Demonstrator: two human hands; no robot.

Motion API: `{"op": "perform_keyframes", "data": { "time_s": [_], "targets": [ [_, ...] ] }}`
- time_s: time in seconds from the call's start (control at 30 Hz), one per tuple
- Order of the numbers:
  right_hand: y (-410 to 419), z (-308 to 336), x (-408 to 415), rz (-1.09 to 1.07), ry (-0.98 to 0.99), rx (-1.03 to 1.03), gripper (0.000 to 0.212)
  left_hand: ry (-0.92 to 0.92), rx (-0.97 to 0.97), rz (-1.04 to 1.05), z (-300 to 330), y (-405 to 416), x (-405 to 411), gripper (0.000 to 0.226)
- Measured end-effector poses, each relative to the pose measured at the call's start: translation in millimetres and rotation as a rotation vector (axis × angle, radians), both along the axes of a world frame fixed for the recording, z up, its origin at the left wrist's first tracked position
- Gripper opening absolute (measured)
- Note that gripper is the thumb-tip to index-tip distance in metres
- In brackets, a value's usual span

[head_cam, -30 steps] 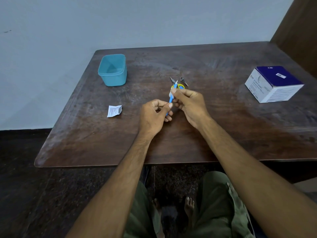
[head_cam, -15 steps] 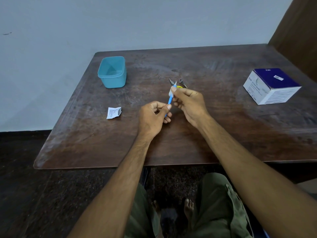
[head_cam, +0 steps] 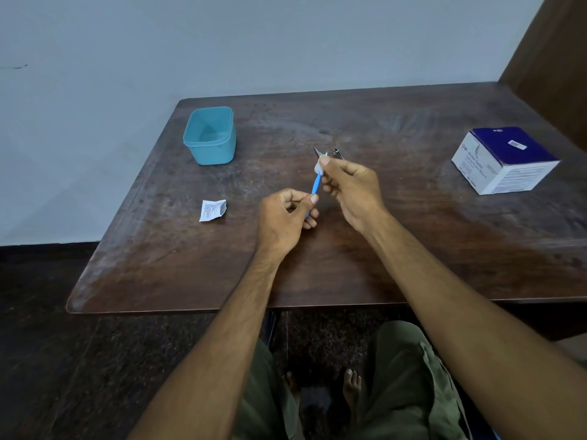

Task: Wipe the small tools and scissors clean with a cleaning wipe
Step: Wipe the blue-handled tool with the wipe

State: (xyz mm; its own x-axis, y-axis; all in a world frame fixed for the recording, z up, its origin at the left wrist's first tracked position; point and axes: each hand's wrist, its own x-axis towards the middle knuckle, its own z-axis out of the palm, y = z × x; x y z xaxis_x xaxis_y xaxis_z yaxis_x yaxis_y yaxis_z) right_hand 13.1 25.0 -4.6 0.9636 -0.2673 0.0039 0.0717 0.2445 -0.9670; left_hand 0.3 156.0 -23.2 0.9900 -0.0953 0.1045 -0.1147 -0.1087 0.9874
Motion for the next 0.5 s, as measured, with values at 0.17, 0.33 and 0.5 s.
{"op": "perform_keyframes", "data": {
  "time_s": [0.17, 0.33, 0.5],
  "targets": [
    [3.9, -9.1, -6.2, 0.081, 0.055, -0.065, 0.012, -0.002, -0.002, 0.007, 1.2, 1.2, -0.4, 0.01],
    [-3.0, -3.6, -7.5, 0.068, 0.055, -0.096, 0.019, 0.008, 0.003, 0.002, 0.8, 0.2, -0.2, 0.008],
    [2.5, 4.4, -1.4, -0.003, 0.016, 0.019, 0.022, 0.008, -0.01, -0.003, 3.5, 0.4, -3.8, 0.017]
  ]
}}
